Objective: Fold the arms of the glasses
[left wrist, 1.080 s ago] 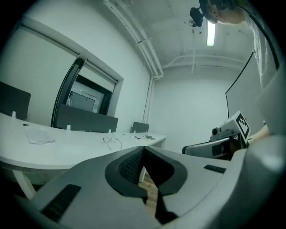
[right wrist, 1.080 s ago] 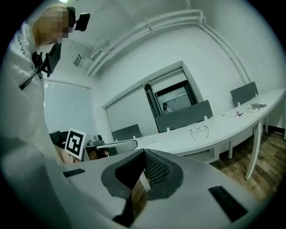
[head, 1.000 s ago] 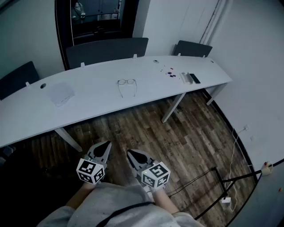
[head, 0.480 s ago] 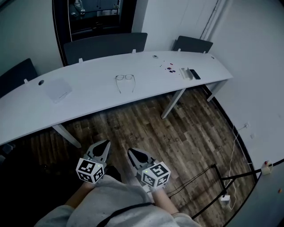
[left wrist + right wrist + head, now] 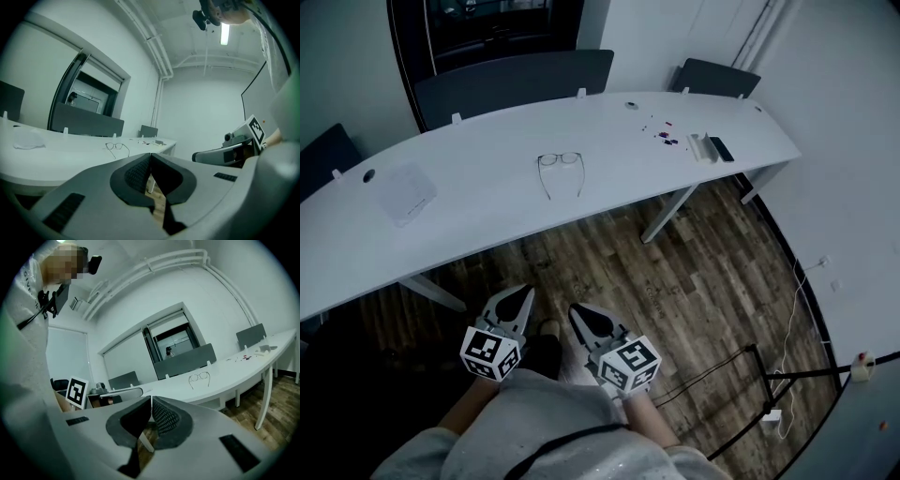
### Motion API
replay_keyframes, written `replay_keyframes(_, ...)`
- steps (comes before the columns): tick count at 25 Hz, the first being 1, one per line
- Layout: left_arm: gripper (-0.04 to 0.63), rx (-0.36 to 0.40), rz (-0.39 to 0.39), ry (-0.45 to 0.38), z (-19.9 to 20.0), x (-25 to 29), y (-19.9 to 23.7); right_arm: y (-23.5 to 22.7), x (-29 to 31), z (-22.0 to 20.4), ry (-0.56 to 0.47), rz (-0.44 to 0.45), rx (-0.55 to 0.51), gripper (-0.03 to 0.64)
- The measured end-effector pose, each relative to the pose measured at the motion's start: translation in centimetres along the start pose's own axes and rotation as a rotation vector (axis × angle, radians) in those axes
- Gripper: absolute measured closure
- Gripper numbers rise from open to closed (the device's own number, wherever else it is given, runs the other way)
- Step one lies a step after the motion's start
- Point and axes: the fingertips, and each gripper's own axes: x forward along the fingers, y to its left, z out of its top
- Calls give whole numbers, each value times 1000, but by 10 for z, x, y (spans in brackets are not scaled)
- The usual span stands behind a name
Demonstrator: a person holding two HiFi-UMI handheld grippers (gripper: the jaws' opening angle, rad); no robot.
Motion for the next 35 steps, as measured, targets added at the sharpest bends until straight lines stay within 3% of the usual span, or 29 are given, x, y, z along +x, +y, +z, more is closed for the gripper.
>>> replay_keyframes(12, 580, -21, -12, 13, 36, 145, 123, -128, 134, 57, 25, 2, 28, 597)
replay_keyframes(20, 580, -25, -23, 67, 31, 207, 185, -192, 194, 72, 56, -38, 40, 597)
replay_keyframes(30, 580, -56, -9, 130, 13, 236, 217, -235, 211, 71, 105, -83, 43, 597)
replay_keyframes(35, 578, -64, -78, 148, 5, 248, 216, -264, 228, 72, 170, -101, -91, 597)
